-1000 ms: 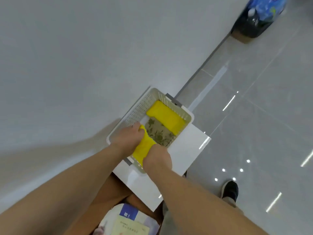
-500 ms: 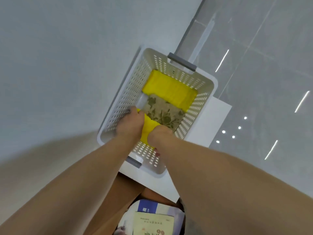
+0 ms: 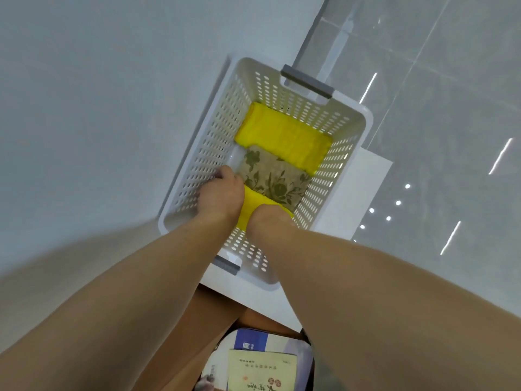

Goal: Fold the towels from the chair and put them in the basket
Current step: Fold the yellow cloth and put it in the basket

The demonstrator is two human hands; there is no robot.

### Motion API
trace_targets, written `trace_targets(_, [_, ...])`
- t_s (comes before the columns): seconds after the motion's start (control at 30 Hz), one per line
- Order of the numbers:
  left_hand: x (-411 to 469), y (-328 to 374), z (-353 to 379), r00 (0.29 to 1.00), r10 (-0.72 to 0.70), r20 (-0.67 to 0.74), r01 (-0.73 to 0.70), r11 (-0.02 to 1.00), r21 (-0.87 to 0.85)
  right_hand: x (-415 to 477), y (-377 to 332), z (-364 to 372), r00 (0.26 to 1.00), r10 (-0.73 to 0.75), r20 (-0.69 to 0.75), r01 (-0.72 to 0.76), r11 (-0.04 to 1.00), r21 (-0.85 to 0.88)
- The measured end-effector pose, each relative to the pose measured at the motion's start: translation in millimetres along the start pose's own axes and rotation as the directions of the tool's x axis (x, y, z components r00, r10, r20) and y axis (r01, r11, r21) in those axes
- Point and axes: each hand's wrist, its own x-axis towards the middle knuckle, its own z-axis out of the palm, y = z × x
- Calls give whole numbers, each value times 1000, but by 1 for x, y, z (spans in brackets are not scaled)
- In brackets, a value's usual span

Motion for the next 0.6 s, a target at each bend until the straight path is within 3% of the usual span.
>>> trace_targets(0.13, [0, -5, 10, 995, 92, -30, -83, 969, 232, -10, -2, 1, 1000, -4, -17, 1, 986, -168])
trace_targets(0.3, [6, -6, 9, 992, 127, 16, -123, 913, 388, -5, 1, 2, 990, -129, -53, 95, 902, -421])
trace_targets(0.4, [9, -7, 5, 967, 225, 118, -253, 885, 390, -5, -2, 9, 964, -266, -19, 226, 851, -473])
trace_targets(0.53, [12, -14, -1, 868, 472, 152, -493, 786, 372, -4, 0, 14, 974, -219, 54, 217, 845, -488])
trace_targets(0.6, [17, -16, 2, 840, 517, 163, -538, 755, 374, 0, -1, 13, 977, -193, 88, 212, 849, -484])
